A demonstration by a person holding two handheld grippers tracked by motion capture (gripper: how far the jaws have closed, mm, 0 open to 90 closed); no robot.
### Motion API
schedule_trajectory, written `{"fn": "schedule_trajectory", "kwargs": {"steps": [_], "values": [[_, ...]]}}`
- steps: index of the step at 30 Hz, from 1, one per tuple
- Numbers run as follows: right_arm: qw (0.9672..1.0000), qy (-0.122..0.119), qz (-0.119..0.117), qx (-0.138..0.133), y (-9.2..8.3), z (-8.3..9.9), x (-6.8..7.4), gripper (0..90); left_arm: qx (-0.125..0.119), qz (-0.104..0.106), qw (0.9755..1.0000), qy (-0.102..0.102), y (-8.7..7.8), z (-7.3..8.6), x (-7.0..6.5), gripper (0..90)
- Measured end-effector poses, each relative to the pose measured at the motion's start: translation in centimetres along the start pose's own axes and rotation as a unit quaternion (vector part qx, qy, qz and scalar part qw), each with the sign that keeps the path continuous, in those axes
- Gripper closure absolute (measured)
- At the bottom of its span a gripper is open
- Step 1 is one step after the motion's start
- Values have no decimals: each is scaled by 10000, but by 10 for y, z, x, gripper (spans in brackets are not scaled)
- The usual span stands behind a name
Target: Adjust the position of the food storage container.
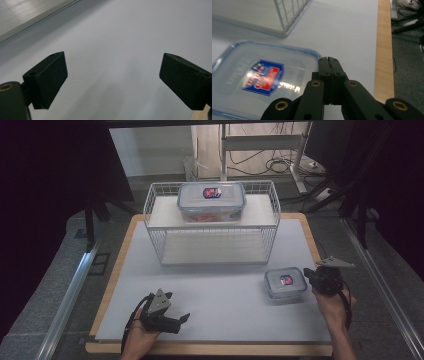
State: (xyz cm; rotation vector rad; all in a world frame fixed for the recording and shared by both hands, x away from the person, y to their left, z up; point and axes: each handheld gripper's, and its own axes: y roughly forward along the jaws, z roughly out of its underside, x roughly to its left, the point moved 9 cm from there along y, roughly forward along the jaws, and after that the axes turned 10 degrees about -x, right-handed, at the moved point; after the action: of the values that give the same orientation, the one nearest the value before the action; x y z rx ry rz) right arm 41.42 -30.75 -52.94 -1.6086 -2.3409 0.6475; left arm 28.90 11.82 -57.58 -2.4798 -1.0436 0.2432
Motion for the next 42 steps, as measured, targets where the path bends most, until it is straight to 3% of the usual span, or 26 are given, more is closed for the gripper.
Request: {"fn": "schedule_trajectory", "kwargs": {"steps": [6,14,30,42], "values": [[9994,107,18,335,7,16,-6,895,-32,21,10000,-78,0,0,1,77],[9989,271,-95,371,5,21,-2,896,-117,60,9996,-245,-1,0,2,78],[9963,9,-727,451,13,17,51,896,-111,74,9995,-285,1,0,2,79],[9916,-201,-1177,501,18,14,92,896,-140,114,9992,-354,4,-3,1,82]]}}
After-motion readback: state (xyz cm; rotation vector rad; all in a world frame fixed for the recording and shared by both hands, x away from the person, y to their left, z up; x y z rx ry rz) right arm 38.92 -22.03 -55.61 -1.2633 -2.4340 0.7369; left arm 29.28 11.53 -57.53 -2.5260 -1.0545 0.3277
